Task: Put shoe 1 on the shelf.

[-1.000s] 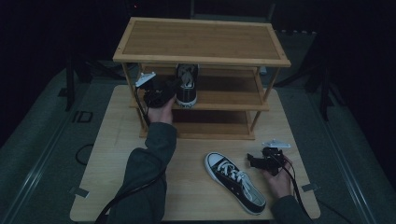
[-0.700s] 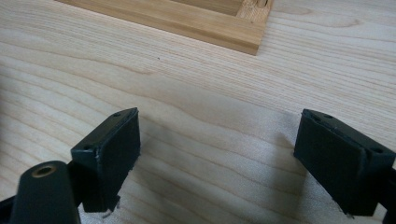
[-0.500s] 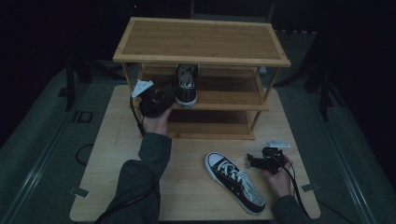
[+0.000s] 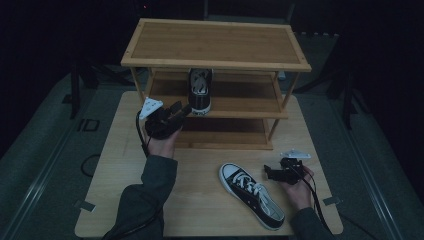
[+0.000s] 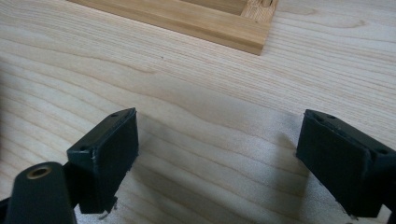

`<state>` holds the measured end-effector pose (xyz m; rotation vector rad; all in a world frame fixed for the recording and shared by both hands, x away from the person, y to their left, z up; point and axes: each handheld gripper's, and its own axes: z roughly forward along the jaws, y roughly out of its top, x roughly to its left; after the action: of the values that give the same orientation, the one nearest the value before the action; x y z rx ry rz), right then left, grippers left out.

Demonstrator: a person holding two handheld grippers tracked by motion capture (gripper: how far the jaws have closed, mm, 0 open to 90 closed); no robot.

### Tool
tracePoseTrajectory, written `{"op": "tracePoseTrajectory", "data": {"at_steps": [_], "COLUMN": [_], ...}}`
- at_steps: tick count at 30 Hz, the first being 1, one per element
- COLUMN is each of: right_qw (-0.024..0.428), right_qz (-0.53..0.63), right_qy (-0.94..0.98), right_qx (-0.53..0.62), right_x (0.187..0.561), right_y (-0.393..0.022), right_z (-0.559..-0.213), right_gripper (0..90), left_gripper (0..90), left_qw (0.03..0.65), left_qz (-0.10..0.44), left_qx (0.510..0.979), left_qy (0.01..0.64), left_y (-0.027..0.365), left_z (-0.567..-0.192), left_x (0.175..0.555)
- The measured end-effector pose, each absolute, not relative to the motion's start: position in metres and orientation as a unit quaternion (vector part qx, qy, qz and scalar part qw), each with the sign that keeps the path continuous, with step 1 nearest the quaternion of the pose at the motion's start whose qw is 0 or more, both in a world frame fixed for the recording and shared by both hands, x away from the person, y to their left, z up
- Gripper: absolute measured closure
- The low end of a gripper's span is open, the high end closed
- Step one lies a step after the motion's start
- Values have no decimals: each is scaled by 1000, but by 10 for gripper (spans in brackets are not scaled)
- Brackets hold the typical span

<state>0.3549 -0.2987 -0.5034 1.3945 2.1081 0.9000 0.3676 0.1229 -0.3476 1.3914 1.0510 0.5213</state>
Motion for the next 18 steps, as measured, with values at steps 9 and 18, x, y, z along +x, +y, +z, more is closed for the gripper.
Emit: {"op": "tracePoseTrajectory", "data": {"at_steps": [9, 18], "right_qw": [227, 227], "right_qz": [326, 327], "right_qy": [766, 765], "right_qx": [506, 507], "right_x": [355, 355], "right_y": [-299, -299], "right_z": [-503, -503], "right_gripper": [126, 127], "left_gripper": [570, 561], "left_qw": [589, 567], "left_qz": [216, 210], "left_qx": [641, 669], "left_qy": [442, 432], "left_y": [125, 126], "left_z": [-364, -381], "left_x": [361, 350]}}
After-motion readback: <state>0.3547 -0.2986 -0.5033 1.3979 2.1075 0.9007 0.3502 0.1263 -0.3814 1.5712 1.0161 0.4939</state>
